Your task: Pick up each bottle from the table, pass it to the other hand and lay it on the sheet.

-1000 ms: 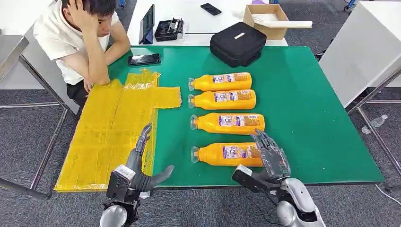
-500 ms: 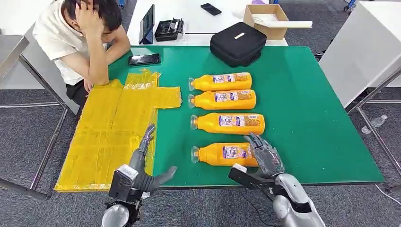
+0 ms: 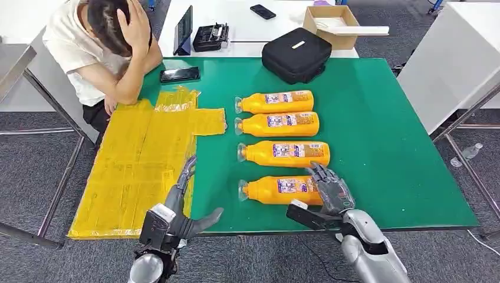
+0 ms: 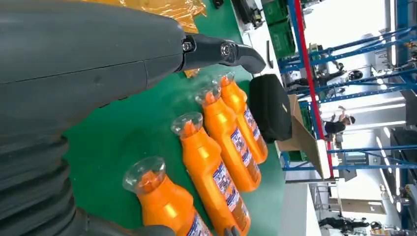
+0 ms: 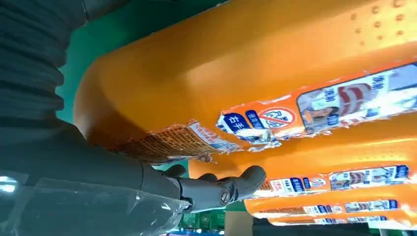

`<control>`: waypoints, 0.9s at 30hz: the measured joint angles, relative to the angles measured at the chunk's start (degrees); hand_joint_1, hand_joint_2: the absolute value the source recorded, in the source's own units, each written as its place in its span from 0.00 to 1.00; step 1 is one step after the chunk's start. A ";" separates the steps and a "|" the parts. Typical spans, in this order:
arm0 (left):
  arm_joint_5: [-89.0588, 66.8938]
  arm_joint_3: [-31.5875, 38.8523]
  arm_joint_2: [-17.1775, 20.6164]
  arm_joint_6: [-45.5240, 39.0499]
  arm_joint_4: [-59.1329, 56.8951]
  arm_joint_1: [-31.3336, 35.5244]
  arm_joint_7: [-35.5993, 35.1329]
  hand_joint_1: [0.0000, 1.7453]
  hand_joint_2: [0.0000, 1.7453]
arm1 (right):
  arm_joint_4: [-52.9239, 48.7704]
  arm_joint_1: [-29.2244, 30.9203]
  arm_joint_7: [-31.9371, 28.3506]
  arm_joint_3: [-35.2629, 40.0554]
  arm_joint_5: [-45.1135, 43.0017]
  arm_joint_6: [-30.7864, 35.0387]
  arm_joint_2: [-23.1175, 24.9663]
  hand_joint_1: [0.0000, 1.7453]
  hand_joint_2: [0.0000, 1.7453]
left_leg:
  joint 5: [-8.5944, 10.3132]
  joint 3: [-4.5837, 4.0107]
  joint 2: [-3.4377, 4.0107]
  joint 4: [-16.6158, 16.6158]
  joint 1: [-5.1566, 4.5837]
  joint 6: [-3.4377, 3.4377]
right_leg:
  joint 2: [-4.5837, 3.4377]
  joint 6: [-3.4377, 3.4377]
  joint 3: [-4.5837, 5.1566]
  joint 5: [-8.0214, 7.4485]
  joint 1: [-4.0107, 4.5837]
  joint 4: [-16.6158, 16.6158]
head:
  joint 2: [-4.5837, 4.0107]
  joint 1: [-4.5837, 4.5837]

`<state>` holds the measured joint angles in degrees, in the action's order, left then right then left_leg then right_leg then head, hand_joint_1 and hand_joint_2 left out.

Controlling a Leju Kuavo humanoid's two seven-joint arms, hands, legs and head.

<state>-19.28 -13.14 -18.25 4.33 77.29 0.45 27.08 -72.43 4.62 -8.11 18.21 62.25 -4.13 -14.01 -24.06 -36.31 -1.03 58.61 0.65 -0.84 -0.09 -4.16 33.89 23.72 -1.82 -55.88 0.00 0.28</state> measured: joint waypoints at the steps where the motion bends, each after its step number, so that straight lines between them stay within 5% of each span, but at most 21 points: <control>1: 0.00 0.00 0.02 -0.02 -0.02 0.00 0.00 0.00 1.00 | 0.17 0.24 0.31 0.35 0.07 -0.26 -0.31 0.15 1.00 | 0.00 0.01 0.02 0.00 0.00 0.00 | 0.00 0.00 0.00 0.00 0.00 0.00 | 0.00 -0.02; 2: 0.00 0.00 0.02 -0.04 -0.02 0.00 0.00 0.00 1.00 | 0.35 0.47 0.55 0.63 0.15 -0.46 -0.66 1.00 1.00 | 0.00 0.02 0.02 0.00 0.00 0.00 | 0.00 0.00 -0.01 -0.01 0.00 0.01 | 0.00 -0.02; 18: 0.81 0.00 0.02 -0.15 -0.35 0.23 0.28 0.00 1.00 | 1.07 3.81 1.20 5.64 -6.43 -7.96 -9.11 1.00 1.00 | 0.02 0.20 -0.10 0.02 -0.01 -0.03 | 0.02 -0.02 -0.18 -0.02 0.00 0.03 | 0.00 0.00; 27: 5.56 -0.79 0.17 1.27 -1.18 1.16 1.53 0.00 1.00 | -2.80 0.91 -2.49 6.38 -27.44 -12.89 -17.27 1.00 1.00 | 0.00 0.19 -0.14 0.03 -0.03 -0.04 | 0.03 -0.04 -0.25 0.00 -0.02 0.04 | 0.00 0.00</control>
<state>-13.72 -13.92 -18.08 5.60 76.11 1.61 28.61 -75.23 5.53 -10.60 24.59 34.81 -17.03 -31.28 -24.06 -36.12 -1.17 58.64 0.62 -0.88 -0.06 -4.20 33.64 23.72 -1.84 -55.84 0.00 0.28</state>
